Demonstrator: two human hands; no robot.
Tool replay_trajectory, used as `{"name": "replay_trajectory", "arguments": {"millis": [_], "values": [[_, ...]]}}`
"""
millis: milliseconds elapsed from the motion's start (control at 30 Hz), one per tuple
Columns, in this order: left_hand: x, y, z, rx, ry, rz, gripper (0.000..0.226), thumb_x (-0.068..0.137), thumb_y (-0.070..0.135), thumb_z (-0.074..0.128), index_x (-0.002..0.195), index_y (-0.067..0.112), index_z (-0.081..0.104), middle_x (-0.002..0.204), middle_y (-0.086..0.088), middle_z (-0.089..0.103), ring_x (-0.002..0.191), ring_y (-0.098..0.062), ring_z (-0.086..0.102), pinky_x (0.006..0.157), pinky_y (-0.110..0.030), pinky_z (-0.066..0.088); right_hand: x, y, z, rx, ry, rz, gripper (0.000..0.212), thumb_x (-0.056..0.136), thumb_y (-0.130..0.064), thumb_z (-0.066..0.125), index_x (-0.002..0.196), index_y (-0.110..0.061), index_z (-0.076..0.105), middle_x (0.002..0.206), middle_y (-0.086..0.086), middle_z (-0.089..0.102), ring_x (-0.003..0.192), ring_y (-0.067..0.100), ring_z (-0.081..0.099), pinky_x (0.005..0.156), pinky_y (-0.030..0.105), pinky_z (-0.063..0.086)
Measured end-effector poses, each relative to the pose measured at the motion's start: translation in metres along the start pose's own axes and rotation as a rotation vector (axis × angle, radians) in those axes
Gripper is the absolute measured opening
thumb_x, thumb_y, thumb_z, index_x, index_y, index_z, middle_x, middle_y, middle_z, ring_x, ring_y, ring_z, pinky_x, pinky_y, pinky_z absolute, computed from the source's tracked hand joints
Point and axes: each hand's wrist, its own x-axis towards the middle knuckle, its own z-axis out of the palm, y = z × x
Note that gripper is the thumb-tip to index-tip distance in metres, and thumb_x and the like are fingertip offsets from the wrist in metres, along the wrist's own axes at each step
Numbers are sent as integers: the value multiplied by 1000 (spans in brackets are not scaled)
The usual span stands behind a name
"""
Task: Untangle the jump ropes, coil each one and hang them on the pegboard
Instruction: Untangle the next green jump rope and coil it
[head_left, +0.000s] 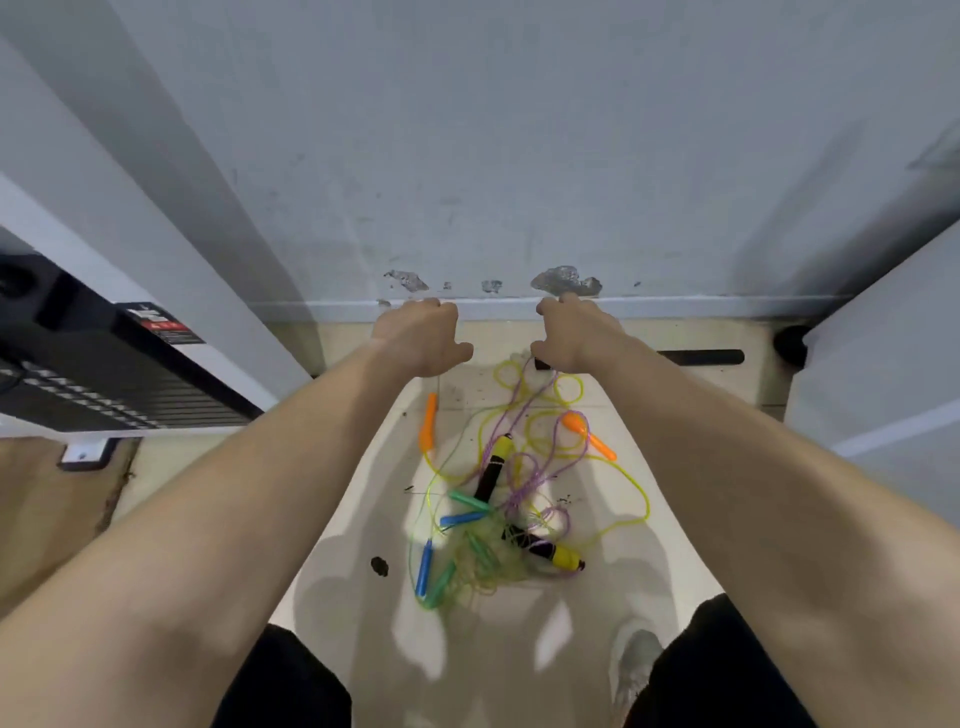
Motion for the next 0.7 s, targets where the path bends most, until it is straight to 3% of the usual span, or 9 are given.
{"name": "replay_trajectory", "arguments": {"millis": [300,433,533,633,700], "values": [[-85,22,104,-154,-92,-36,51,92,47,51,133,16,55,133,-10,55,124,-30,51,101,-40,45,-84,18,106,90,-14,8,58,93,-35,58,144,-13,41,144,14,41,131,37,43,104,46,43],[-123,33,155,-268,-113,-68,28,96,26,46,117,18,62,124,-9,62,114,-29,56,95,-36,48,-114,26,162,191,-23,17,59,93,-36,59,144,-12,43,148,14,41,131,36,46,104,45,44],[-144,27,213,-309,-190,-143,31,97,20,44,124,15,59,129,-10,60,113,-28,56,91,-34,49,-122,24,217,173,-108,-4,56,95,-37,58,143,-11,43,141,16,46,124,36,51,98,46,48],[-147,19,268,-356,-306,-219,36,97,25,47,130,14,53,127,-10,57,104,-27,56,72,-31,49,-111,22,268,171,-187,-17,47,95,-34,56,135,-12,48,133,13,52,117,33,54,94,47,51],[-137,14,300,-385,-337,-250,35,95,26,47,127,16,55,124,-10,60,99,-24,57,79,-34,53,-98,18,296,201,-233,-22,38,94,-31,55,127,-11,54,125,12,57,111,31,57,92,44,51]]}}
